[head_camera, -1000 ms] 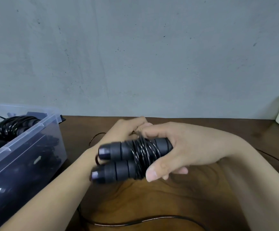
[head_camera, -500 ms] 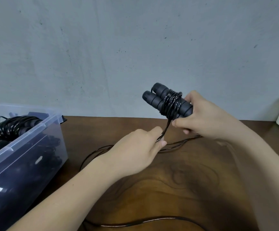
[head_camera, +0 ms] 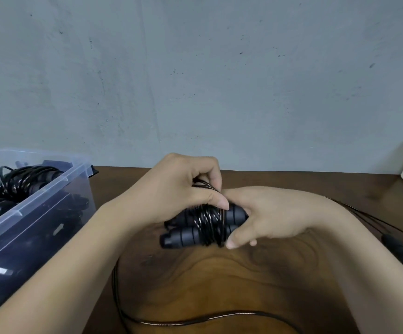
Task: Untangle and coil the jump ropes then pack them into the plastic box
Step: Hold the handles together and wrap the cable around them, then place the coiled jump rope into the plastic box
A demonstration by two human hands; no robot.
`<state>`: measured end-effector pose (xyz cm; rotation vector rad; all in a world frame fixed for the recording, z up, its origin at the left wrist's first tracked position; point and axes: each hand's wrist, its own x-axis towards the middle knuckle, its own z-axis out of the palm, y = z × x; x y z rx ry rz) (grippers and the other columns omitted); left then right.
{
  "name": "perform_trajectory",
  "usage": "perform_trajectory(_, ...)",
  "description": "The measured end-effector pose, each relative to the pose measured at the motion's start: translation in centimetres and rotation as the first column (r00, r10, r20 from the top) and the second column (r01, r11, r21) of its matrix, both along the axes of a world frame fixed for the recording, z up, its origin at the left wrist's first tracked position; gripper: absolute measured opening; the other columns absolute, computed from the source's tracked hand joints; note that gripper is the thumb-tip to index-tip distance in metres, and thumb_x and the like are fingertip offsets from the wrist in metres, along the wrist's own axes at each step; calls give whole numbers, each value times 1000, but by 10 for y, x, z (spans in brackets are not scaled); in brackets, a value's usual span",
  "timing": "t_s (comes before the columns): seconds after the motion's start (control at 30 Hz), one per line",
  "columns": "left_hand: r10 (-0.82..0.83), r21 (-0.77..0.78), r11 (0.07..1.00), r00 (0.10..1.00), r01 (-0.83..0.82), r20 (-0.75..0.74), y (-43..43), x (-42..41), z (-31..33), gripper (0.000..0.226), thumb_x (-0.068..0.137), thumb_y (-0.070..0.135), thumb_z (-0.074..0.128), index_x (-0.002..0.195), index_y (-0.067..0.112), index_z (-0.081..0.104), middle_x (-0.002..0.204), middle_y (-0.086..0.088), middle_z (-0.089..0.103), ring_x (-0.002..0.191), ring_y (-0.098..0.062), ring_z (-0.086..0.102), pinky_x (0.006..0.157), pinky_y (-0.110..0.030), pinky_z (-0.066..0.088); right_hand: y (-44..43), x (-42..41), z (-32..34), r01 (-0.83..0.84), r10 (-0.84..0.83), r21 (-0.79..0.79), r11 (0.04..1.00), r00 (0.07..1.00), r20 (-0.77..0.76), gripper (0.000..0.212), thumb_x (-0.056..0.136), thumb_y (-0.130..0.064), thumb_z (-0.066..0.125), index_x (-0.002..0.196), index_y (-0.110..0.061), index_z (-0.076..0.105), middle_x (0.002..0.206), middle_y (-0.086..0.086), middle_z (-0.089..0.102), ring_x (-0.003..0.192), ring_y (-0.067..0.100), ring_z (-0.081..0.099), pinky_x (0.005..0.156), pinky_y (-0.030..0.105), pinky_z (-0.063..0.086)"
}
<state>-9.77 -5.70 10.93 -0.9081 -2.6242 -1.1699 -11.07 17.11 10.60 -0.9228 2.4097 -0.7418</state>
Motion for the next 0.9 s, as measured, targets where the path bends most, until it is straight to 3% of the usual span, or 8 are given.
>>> perform_trajectory(0.13, -52, 172, 985, 994, 35, 95, -8, -15, -9, 23, 84, 31, 84, 87, 12, 72, 75, -14, 70, 70, -38, 58, 70, -33, 45, 5, 10, 13, -105, 128, -145, 984, 979, 156, 41, 94, -8, 81, 113, -39, 64, 96, -9, 72, 78, 11, 64, 71, 32, 55)
perform_trajectory(0.27, -66, 310, 951, 984, 11, 167, -7, -16, -15, 27, 101, 28, 64, 98, 2, 71, 87, -14, 71, 78, -17, 62, 75, -29, 49, 21, 9, 24, -96, 132, -265, 960, 984, 122, 25, 94, -12, 82, 104, -25, 64, 85, 5, 67, 76, 21, 59, 72, 36, 49)
perform_trajectory(0.33, 71, 365, 908, 935, -205, 348, -10, -30, -21, 19, 104, 6, 61, 103, -13, 64, 98, -21, 70, 92, -24, 71, 70, -32, 57, 26, 3, 22, -28, 69, -330, 944, 991, 113, 25, 93, -14, 83, 106, -15, 61, 79, 16, 64, 73, 26, 55, 66, 37, 44)
perform_trajectory(0.4, 392, 351, 821, 891, -451, 229, 12, -39, -48, 17, 109, -3, 47, 96, -8, 56, 94, -36, 54, 98, -52, 61, 48, -21, 50, 25, -2, 18, 40, 24, -451, 892, 991, 135, 31, 94, -12, 82, 110, -4, 56, 78, 18, 63, 71, 29, 52, 61, 36, 42)
perform_trajectory(0.43, 135, 382, 870, 897, -310, 421, 9, -27, -50, 27, 111, 2, 41, 85, 0, 52, 83, -33, 46, 84, -55, 52, 46, -16, 35, 22, -5, 15, 74, 4, -525, 848, 989, 145, 32, 95, -10, 81, 112, -2, 56, 80, 19, 62, 71, 29, 52, 59, 34, 43)
perform_trajectory(0.5, 63, 339, 927, 958, -161, 281, 17, -22, -56, 38, 110, 16, 43, 73, 18, 52, 67, -7, 50, 66, -30, 44, 56, -27, 31, 15, -9, 10, 140, -69, -640, 755, 988, 135, 34, 95, -8, 78, 117, 1, 54, 80, 15, 64, 71, 27, 58, 57, 30, 46)
perform_trajectory(0.73, -48, 531, 809, 873, -251, 485, 39, -29, -41, 11, 99, 12, 58, 103, 11, 69, 84, -2, 67, 82, -20, 54, 69, -37, 48, -7, -14, -5, 293, -451, -591, 752, 882, -136, 38, 97, -28, 79, 115, -18, 47, 79, 9, 75, 60, 21, 67, 57, 41, 55)
perform_trajectory(0.9, -16, 624, 692, 857, -362, 515, 23, 9, -27, 49, 97, 66, 60, 117, 24, 77, 97, 2, 67, 88, -14, 54, 70, -33, 38, -41, 10, -18, 276, -502, -462, 843, 714, -488, 37, 104, -30, 68, 105, -27, 32, 89, -6, 57, 70, 15, 60, 57, 33, 47)
